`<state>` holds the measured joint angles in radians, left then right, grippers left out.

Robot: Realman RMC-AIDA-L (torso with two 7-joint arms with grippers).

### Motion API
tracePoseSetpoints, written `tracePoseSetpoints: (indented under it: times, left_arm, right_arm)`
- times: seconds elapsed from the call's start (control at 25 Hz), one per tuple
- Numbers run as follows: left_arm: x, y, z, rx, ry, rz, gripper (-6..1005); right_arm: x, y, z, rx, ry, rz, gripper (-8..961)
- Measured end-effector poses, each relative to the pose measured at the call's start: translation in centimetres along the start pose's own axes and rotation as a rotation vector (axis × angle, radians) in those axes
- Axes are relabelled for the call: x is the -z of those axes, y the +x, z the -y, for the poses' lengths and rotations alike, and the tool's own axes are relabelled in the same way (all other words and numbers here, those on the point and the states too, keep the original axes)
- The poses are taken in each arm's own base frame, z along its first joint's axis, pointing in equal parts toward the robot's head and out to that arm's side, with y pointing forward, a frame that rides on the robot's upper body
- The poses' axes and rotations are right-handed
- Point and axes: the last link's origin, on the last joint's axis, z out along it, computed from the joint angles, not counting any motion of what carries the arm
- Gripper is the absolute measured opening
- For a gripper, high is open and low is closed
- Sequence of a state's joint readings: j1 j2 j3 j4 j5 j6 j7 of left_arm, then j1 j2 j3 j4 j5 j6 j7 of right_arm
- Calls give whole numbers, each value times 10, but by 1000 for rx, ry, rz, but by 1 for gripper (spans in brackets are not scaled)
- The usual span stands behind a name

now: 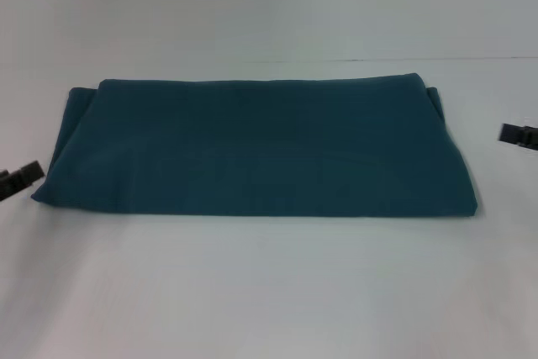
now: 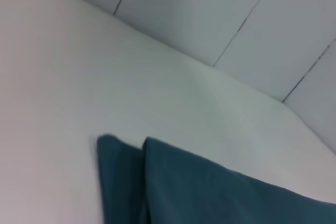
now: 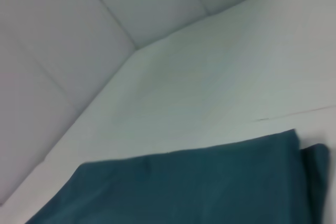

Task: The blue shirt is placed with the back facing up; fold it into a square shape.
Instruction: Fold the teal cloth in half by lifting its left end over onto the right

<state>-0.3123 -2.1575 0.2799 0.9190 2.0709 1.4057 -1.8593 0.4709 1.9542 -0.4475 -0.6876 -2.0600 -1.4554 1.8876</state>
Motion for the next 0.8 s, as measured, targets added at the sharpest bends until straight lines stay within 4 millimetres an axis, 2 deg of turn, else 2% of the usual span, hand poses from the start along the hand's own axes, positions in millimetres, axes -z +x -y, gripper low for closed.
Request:
tracePoseSetpoints:
  times: [0.04,0.24,0.44,0.8]
  left_arm:
    - [-1,-2,-1,23,-7,6,601]
    - [-5,-11,-1,119,-7,66,829]
    - [-11,-18,0,173,8,116,866]
    - [-36,-18,3,184,80,168,871]
  right_arm:
    - [-3,-2,-2,10,-9,-11,615]
    - [-14,-13,-10,46,-42,-43,766]
    - [-25,-19,-15,74,-49,-59,918]
    - [-35,-24,-19,92,-55,-64,917]
